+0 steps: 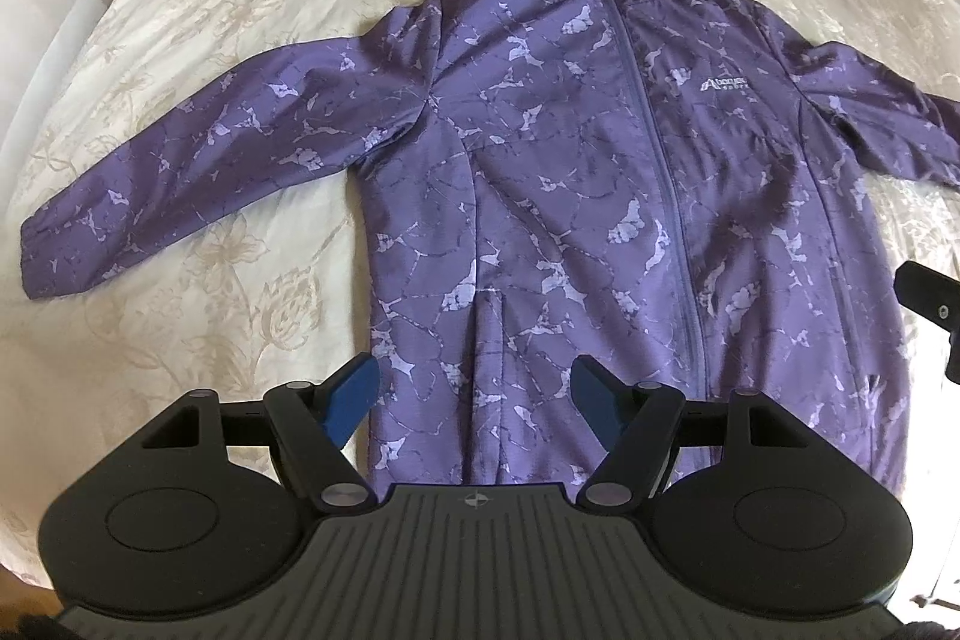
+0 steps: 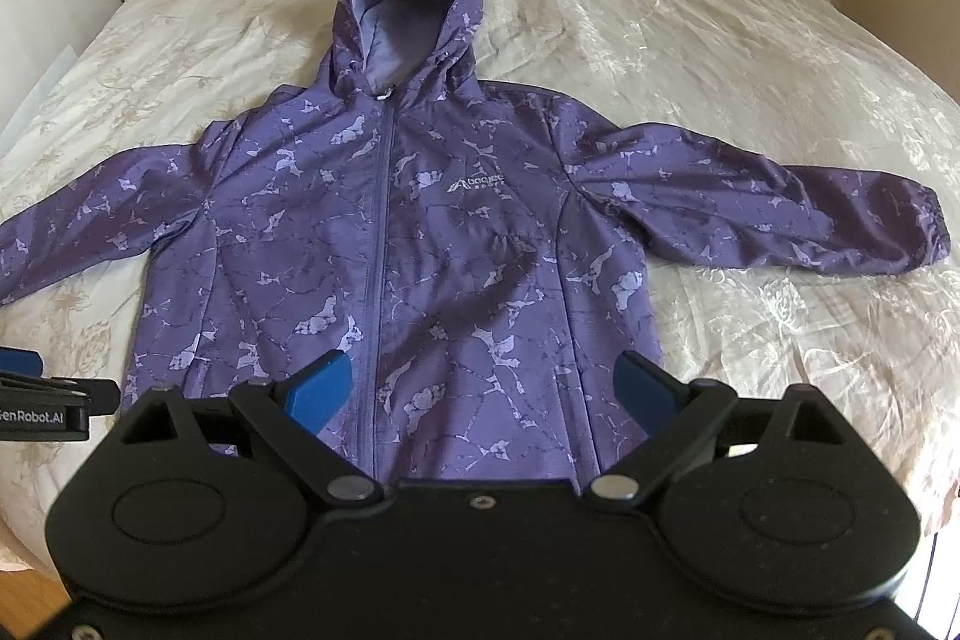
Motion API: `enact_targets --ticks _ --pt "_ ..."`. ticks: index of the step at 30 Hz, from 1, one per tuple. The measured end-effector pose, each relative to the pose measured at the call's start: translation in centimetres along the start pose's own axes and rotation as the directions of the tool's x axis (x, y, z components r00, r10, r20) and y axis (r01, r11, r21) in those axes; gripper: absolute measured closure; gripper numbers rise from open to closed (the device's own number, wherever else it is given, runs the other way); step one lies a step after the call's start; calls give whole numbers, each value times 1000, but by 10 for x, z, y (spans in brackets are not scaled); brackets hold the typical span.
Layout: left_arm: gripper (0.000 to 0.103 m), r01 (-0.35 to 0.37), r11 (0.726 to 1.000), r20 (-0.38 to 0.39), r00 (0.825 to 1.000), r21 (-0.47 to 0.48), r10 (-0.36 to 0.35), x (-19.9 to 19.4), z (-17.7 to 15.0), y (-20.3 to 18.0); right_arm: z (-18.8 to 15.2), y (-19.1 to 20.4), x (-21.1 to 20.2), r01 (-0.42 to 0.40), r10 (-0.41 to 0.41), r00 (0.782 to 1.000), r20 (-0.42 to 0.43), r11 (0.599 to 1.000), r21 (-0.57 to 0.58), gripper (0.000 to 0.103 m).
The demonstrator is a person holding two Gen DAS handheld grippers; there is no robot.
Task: Fold large clothes
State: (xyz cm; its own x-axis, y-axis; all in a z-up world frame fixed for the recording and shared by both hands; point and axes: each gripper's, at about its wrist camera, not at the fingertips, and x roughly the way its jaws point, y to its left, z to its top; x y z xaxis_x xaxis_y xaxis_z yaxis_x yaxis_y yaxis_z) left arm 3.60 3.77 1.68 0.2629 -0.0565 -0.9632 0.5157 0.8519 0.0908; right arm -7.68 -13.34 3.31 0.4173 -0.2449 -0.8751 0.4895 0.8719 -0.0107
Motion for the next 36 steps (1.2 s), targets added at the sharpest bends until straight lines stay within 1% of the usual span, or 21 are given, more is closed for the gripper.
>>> enact_targets --ticks 12,22,24,26,31,36 --pt "33 6 1000 -5 1000 3 -6 2 3 3 0 -2 3 8 -8 1000 -7 1000 8 8" --pt "35 11 1000 17 1000 3 -11 0 5 3 -1 -7 1 12 -12 1000 8 999 32 8" --pt "41 13 1000 35 999 -5 -12 -1 5 5 -2 -9 0 8 -9 1000 17 999 43 8" --pt "44 23 1000 57 998 -20 -22 -1 5 7 -4 -13 -1 3 -5 999 33 998 58 10" --pt "44 90 996 146 986 -28 -85 -5 5 10 -11 -31 -1 -18 8 996 91 993 114 11" --pt "44 134 991 206 970 -20 -128 -11 6 -2 -17 -71 8 -55 30 990 134 980 189 11"
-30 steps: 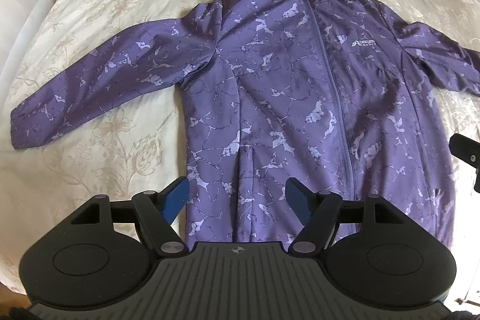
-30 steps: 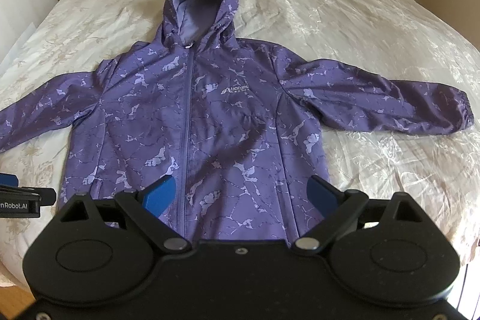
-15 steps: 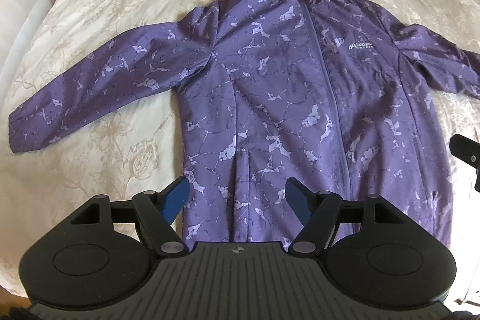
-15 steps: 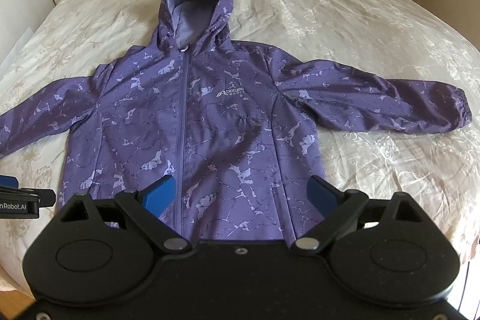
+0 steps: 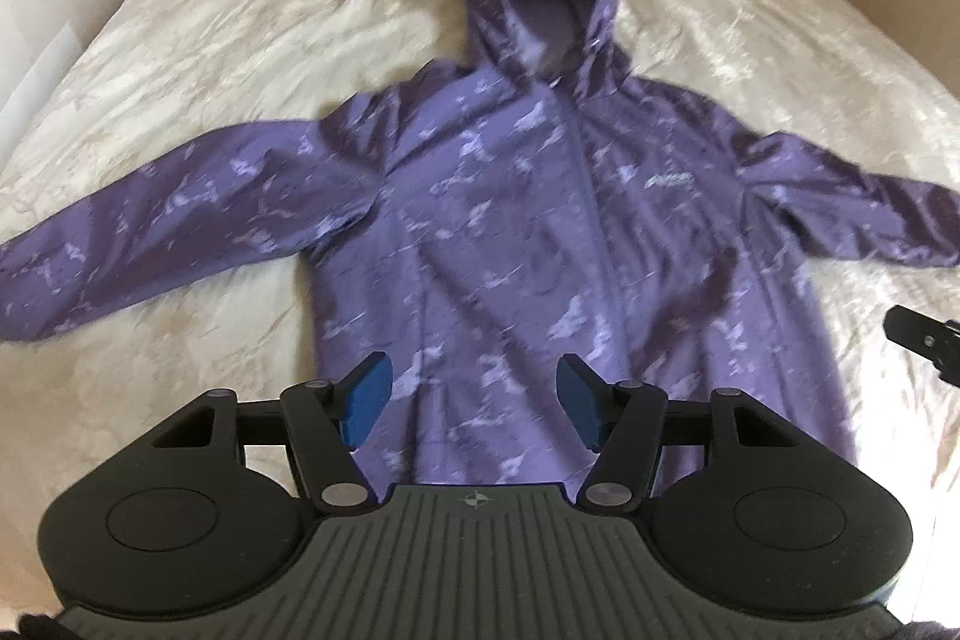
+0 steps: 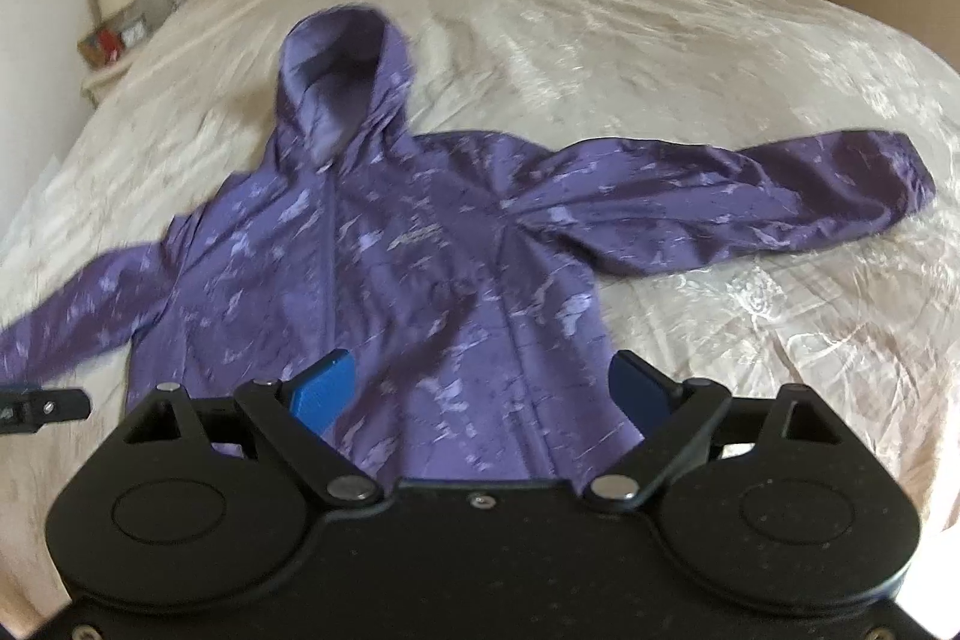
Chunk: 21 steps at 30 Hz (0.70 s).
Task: Fold large clothes
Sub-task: 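Move the right gripper to the cuff of the jacket sleeve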
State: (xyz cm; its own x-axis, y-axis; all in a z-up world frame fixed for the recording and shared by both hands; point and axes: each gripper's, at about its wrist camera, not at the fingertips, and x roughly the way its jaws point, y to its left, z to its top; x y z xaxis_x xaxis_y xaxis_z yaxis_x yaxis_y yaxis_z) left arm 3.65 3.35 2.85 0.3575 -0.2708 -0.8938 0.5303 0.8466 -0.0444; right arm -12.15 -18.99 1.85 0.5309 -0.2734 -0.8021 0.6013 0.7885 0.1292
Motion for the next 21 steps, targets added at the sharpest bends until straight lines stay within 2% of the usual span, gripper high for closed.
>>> enact_targets --ticks 7,10,21 --pt "43 -18 999 74 997 -36 21 -6 -4 -39 16 -87 27 -27 26 1000 11 995 92 15" --pt "43 -37 998 71 997 -48 41 -5 -4 -60 27 -129 40 -32 32 999 8 991 129 20" --pt "43 -57 996 75 995 -69 62 -2 3 -121 73 -269 93 79 -78 997 -14 976 202 37"
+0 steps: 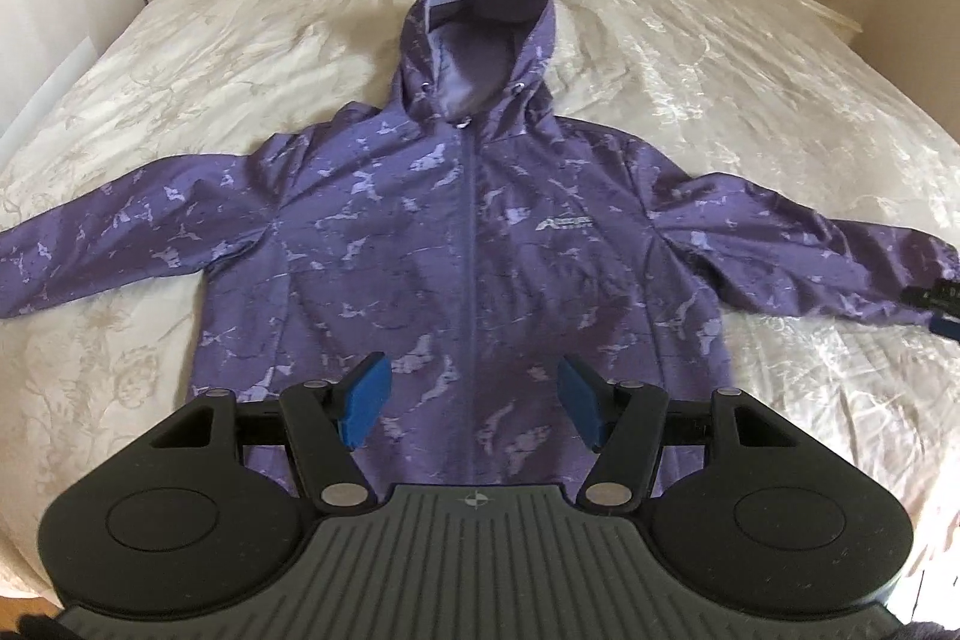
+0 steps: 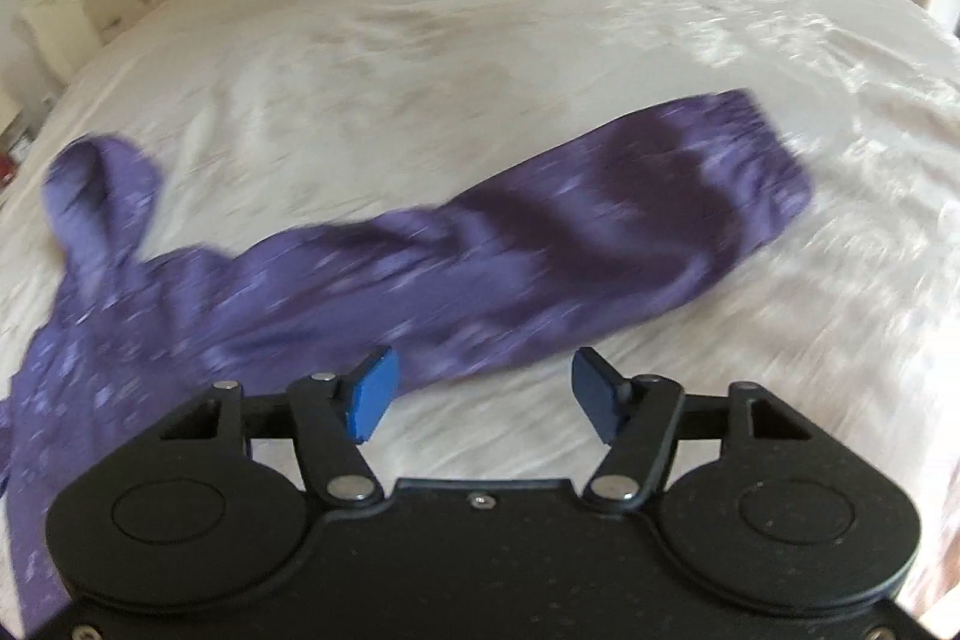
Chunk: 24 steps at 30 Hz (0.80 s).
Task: Fold large clothes
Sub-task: 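Move the right gripper to the cuff of the jacket sleeve, then close the right gripper on the sleeve cuff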
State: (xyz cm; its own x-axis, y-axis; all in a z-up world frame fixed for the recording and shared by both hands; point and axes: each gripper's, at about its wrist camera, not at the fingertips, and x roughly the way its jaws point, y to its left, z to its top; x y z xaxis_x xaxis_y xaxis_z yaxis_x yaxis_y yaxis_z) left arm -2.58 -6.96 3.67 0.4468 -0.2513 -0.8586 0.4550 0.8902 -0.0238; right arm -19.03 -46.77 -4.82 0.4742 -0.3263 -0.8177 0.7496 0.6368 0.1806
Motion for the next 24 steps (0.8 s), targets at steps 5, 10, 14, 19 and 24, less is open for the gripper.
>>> enact_targets --ticks 5,10,14,19,24 --pt "43 -12 1000 -6 1000 -7 12 4 2 -15 36 -45 14 61 -62 997 53 998 21 38" --pt "43 -25 1000 -16 1000 -3 25 9 5 -27 65 -80 26 126 -130 984 126 991 35 38" --pt "43 -32 999 -33 999 0 32 14 7 -33 78 -107 48 142 -148 984 97 987 74 38" --pt "43 -50 999 -55 997 6 50 20 7 -37 78 -124 73 118 -121 992 26 989 93 39" --pt "43 -61 998 -85 995 -2 61 24 3 -34 73 -135 75 91 -96 995 33 988 129 52"
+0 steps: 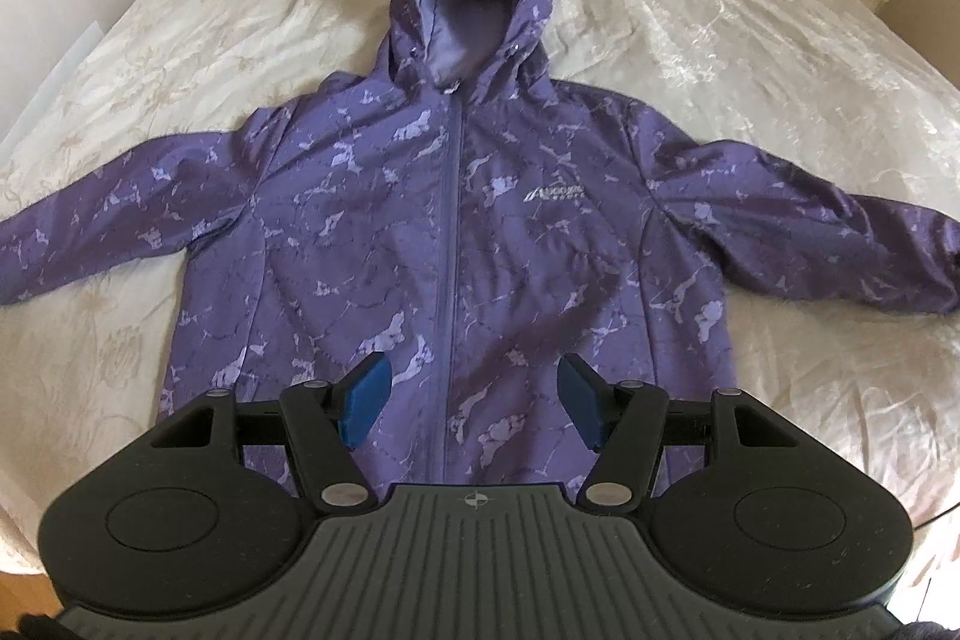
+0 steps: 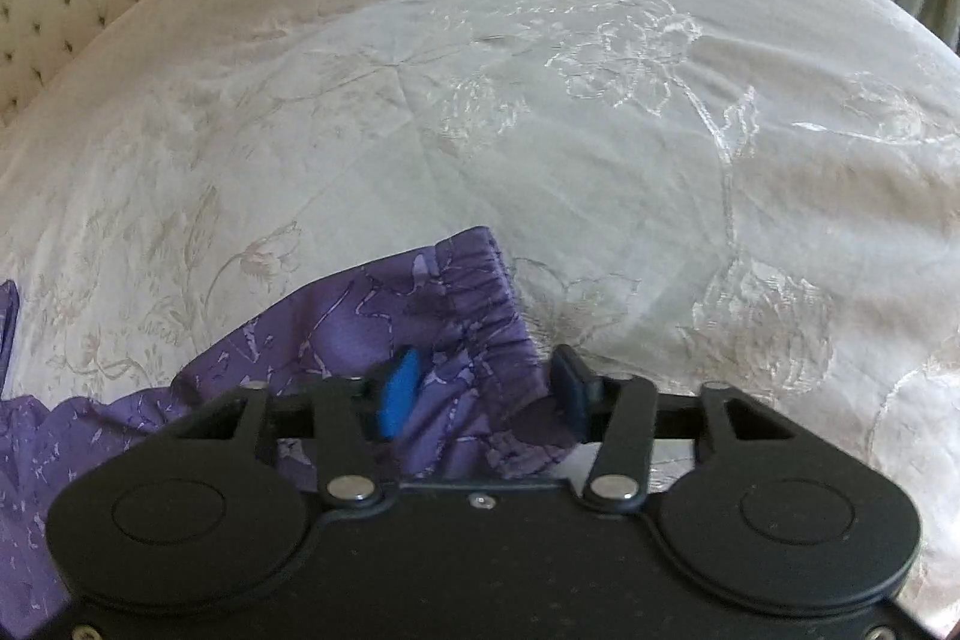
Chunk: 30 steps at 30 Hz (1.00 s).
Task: Fold large clothes
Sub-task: 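Close the right gripper on the sleeve cuff, then lift the sleeve with the right gripper and lay it across the jacket body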
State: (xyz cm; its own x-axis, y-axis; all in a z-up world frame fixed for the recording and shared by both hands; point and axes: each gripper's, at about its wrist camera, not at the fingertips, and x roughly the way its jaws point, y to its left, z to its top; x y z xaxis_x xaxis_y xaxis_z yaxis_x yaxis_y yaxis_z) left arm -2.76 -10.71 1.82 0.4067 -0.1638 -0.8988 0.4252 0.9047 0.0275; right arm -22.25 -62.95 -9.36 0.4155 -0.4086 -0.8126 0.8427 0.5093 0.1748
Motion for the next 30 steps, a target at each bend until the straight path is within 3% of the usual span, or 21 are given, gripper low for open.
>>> enact_targets --ticks 3,7,14,17,22,25,27,30 --pt "43 14 1000 -19 1000 -11 -14 8 1 5 0 -2 -1 -6 6 1000 -4 1000 -1 63" --pt "43 51 999 -22 998 -5 -51 25 16 3 5 -4 -4 -26 26 1000 -8 1000 1 68" --pt "43 110 990 -4 994 89 -110 69 57 -29 14 -4 -34 -132 129 991 36 988 75 90" --pt "43 138 983 -23 990 120 -136 93 71 -45 20 1 -47 -175 172 984 39 981 82 90" --pt "43 160 975 -68 986 157 -151 129 83 -70 25 13 -46 -104 104 995 -3 994 -19 85" --pt "43 164 970 -88 985 179 -150 141 84 -80 20 17 -38 -26 26 1000 0 996 -87 73" --pt "43 162 967 -98 985 195 -145 146 83 -86 16 15 -33 20 -21 1000 -7 994 -112 54" --pt "43 162 967 -114 983 199 -142 153 82 -89 6 6 -30 33 -38 999 -35 991 -127 51"
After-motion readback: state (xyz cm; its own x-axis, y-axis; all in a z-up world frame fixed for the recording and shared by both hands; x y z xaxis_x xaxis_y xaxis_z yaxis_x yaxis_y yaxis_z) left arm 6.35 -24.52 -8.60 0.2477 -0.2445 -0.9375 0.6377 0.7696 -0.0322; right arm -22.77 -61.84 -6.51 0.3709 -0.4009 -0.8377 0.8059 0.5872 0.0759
